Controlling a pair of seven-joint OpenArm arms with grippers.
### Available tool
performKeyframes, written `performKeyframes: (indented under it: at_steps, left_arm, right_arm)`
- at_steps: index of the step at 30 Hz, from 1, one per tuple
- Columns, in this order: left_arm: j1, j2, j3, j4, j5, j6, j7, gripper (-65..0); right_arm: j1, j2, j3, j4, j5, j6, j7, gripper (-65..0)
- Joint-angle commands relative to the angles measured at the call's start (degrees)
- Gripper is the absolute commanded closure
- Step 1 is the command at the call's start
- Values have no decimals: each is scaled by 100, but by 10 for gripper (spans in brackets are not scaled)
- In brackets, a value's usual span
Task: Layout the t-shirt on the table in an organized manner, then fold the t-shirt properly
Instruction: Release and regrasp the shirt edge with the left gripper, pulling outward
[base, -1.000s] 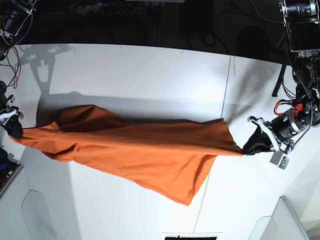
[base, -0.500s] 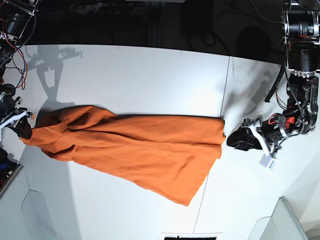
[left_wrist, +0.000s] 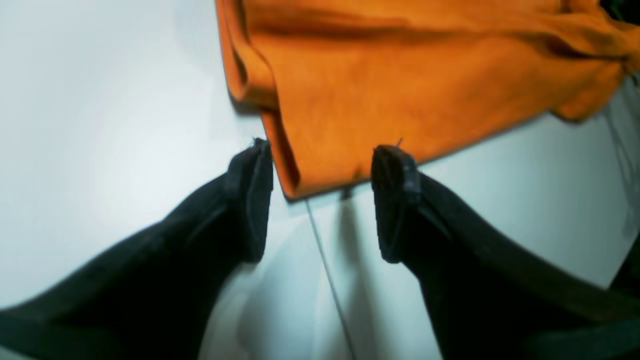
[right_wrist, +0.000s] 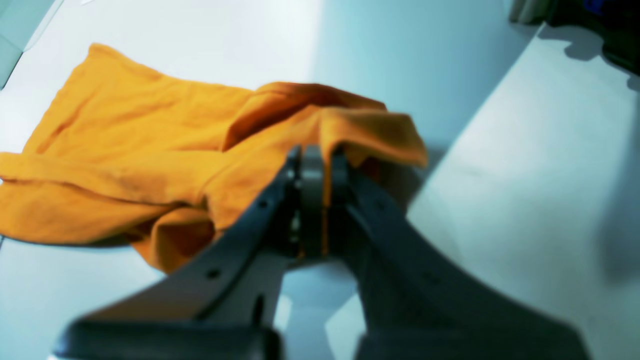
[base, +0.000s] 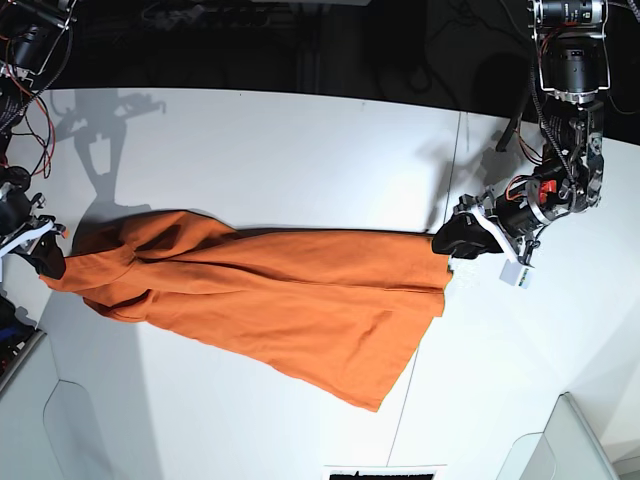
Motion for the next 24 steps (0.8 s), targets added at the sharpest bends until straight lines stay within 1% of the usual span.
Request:
performKeyframes:
  at_steps: [1,4,10,12,17,20,24]
  left_arm:
    - [-101,-66,-42,96,9,-52,-184,-338]
    - [-219,-66,-42,98,186,17,-227,-338]
    - [-861,-59,-24,96,680,343,-236,-338]
    - [-975,-48,46,87,946,546,-240,-338]
    - [-1071,-48,378,55,1423,955,-680,-338]
    - [-1097,-7,549,55,1598,1038,-796,-338]
    - [-1097,201,579,48,1668,1058,-793,-338]
  right_arm:
    - [94,122,22,90,92,2,103,0]
    - [94,122,22,90,74,2,101,0]
    - [90,122,22,90,72,2,98,0]
    - [85,120,22,90,74,2,96,0]
    - [98,63,22,90,76,2,122,0]
    - [92,-9,22,90,50,2,118,0]
    - [92,-111,22,90,33,2,120,0]
